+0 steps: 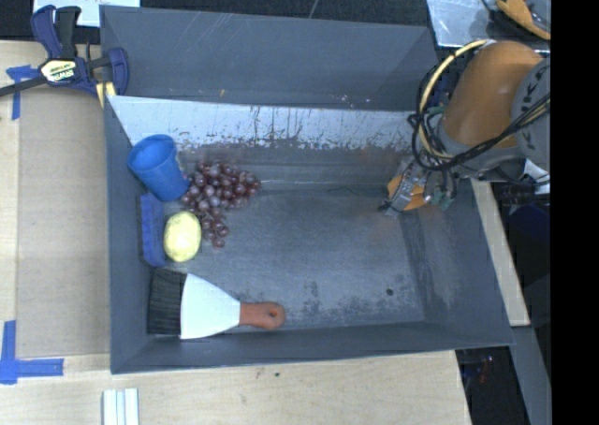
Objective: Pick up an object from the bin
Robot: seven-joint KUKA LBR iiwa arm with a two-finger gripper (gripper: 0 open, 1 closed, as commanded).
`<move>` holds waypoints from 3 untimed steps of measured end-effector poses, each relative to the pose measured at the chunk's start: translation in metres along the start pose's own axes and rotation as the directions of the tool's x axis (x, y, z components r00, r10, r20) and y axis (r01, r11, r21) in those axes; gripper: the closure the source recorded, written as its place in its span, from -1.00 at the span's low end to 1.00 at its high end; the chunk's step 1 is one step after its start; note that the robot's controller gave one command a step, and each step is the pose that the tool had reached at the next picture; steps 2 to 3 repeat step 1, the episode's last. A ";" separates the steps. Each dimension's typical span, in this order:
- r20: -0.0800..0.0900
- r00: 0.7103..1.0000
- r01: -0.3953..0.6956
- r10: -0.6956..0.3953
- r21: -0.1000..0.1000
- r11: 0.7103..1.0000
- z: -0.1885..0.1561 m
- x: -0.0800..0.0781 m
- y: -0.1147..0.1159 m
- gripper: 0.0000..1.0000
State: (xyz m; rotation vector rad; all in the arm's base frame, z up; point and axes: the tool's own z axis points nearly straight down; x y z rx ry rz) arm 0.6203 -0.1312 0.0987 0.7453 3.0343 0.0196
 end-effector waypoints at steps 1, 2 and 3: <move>0.006 1.000 0.001 -0.001 -0.002 1.000 -0.009 -0.001 0.000 1.00; 0.006 1.000 0.001 -0.001 -0.002 1.000 -0.009 -0.001 0.000 1.00; 0.006 1.000 0.001 -0.001 -0.002 1.000 -0.009 -0.001 0.000 1.00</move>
Offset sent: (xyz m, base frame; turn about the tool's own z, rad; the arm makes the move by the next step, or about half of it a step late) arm 0.0008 0.0000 0.0116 -0.0005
